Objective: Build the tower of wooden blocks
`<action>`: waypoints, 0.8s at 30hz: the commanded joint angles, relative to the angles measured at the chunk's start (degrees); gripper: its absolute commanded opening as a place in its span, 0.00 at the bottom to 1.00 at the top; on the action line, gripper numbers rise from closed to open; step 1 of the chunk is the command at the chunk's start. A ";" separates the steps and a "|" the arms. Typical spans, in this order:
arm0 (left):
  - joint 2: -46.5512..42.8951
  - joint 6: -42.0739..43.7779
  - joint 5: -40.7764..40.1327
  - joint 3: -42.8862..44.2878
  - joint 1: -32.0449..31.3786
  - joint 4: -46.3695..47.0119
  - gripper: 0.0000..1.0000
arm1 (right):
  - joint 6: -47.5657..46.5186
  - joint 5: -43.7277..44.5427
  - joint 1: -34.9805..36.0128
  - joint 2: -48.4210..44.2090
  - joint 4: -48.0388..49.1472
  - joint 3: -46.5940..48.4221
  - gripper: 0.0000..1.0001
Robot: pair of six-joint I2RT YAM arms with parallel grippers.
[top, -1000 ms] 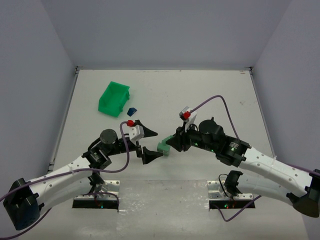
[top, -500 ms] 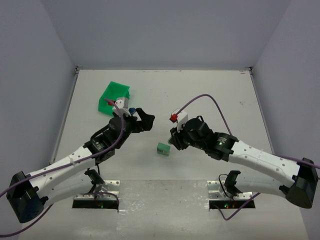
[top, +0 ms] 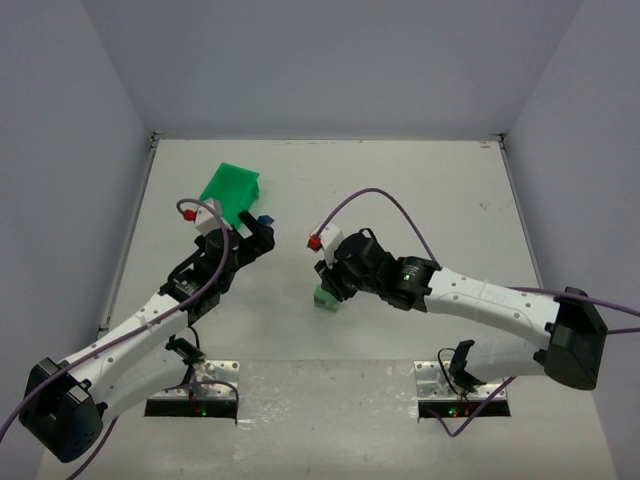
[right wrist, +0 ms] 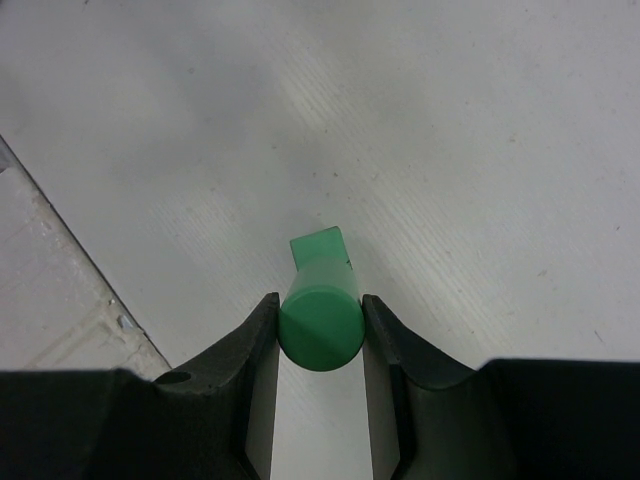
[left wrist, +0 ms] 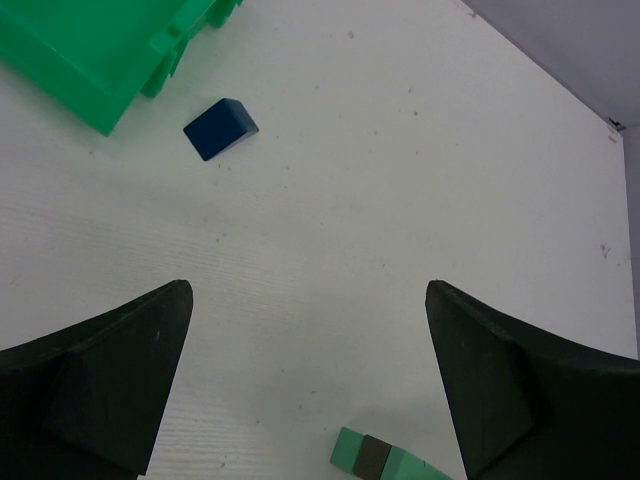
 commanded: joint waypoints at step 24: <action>1.90 0.78 2.48 0.85 0.65 1.24 1.00 | -0.19 1.35 1.43 6.24 -1.00 5.36 0.21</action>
